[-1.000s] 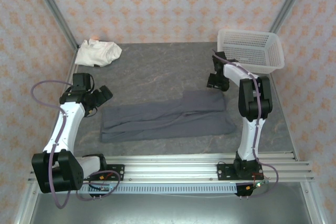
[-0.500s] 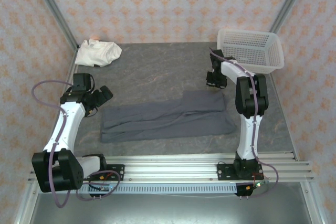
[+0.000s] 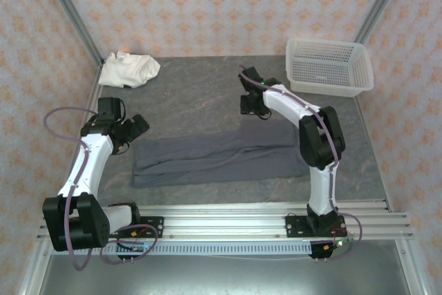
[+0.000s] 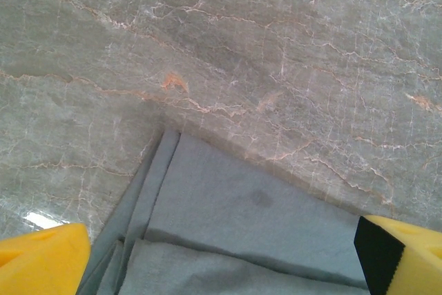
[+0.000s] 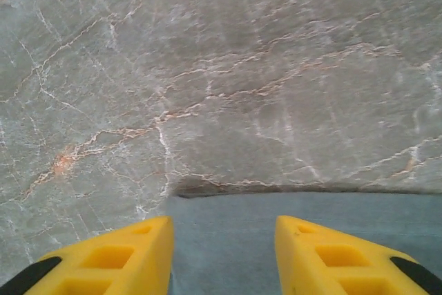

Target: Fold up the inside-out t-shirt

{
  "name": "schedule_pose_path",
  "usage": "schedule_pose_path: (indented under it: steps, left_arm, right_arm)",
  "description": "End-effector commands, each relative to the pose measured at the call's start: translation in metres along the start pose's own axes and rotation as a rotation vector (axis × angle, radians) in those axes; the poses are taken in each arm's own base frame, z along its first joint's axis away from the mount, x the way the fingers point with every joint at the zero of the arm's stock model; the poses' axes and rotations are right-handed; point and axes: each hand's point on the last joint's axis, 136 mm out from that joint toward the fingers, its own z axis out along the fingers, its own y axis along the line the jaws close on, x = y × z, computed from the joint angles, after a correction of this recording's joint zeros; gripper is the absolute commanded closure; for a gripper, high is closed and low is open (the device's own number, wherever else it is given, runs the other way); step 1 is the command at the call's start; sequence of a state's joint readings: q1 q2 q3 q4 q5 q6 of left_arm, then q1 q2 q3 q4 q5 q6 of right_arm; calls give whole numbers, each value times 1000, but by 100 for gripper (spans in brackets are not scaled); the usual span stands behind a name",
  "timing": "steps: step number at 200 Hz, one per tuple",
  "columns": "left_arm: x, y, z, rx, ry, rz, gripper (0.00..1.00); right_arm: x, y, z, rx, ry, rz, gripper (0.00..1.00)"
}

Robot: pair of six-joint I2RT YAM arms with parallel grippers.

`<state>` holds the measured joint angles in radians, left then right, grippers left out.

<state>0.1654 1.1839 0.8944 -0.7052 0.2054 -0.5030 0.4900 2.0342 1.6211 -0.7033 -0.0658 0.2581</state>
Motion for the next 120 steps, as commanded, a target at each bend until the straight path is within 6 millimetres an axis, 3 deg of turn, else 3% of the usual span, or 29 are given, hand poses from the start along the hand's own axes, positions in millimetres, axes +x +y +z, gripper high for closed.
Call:
schedule_pose_path:
  steps: [1,60,72,95,120]
  left_arm:
    - [0,-2,-1,5,-6,18,0]
    - [3,0,2,2,3,29,0]
    - [4,0,2,2,6,28,0]
    - [4,0,2,0,4,26,0]
    - [3,1,1,-6,0,36,0]
  right_arm:
    - [1,-4,16,117,-12,26,56]
    - [23,4,55,124,78,19,60]
    - [28,4,59,128,94,33,67]
    - [34,-4,58,169,109,72,91]
    - [25,-3,32,138,63,122,100]
